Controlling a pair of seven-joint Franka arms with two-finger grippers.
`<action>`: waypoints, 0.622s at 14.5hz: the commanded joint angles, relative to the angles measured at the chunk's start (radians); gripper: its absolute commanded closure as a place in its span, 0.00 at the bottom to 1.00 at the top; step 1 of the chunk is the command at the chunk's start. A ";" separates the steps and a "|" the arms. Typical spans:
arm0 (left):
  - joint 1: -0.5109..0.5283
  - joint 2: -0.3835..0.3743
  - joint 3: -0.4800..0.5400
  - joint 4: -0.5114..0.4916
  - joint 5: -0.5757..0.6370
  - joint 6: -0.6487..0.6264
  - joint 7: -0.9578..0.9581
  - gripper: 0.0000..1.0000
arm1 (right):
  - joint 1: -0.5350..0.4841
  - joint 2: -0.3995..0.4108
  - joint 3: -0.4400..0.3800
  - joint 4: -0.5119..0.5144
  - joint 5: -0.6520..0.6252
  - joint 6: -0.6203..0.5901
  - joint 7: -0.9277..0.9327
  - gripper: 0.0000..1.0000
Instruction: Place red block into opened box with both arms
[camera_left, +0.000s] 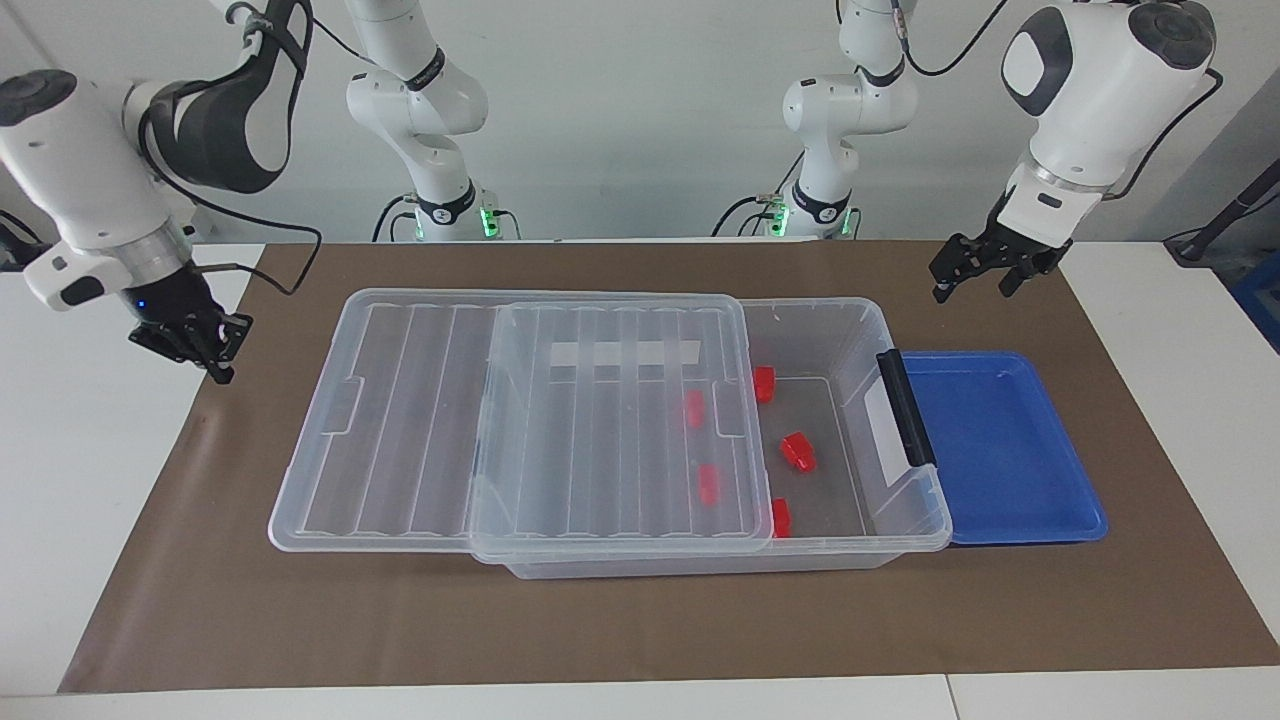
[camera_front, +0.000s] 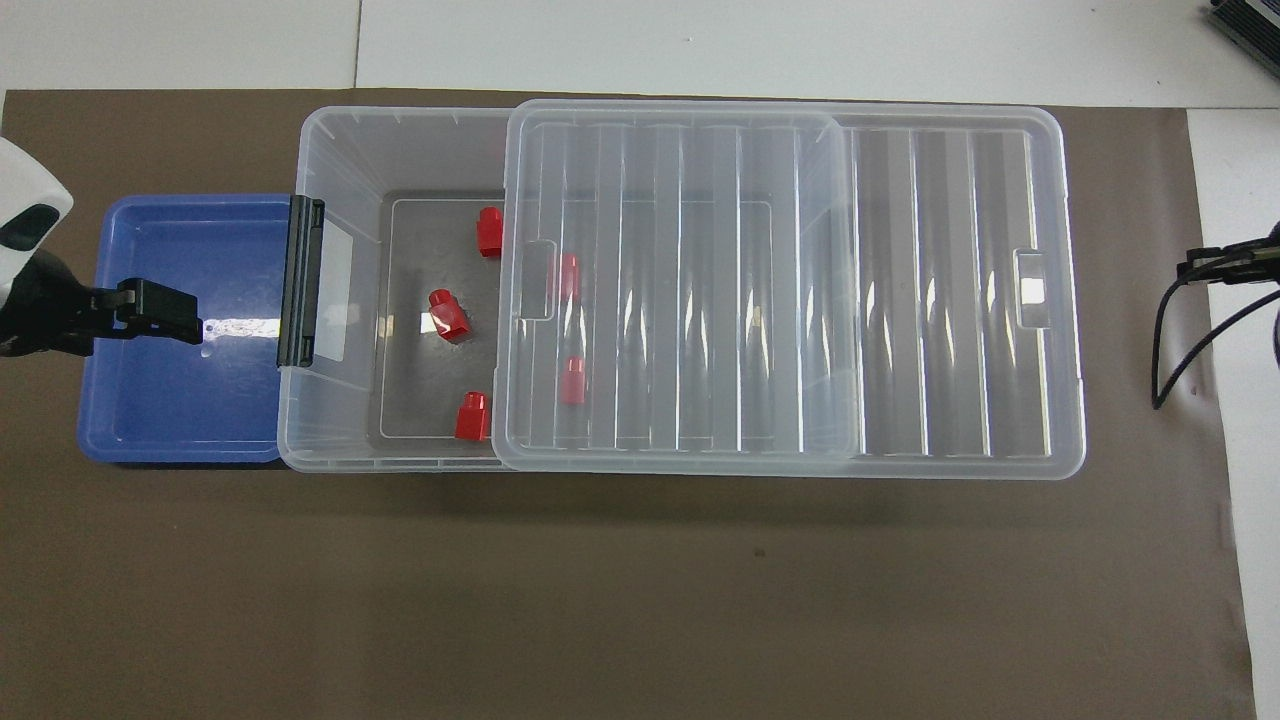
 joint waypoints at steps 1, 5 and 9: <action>-0.011 -0.032 0.011 -0.036 -0.012 0.014 0.017 0.00 | -0.003 0.059 0.017 0.038 0.063 0.018 -0.026 1.00; -0.006 -0.032 0.011 -0.036 -0.012 0.012 0.017 0.00 | 0.016 0.098 0.035 0.042 0.108 0.061 -0.038 1.00; -0.008 -0.034 0.008 0.008 0.009 -0.031 0.015 0.00 | 0.037 0.115 0.044 0.042 0.126 0.112 -0.036 1.00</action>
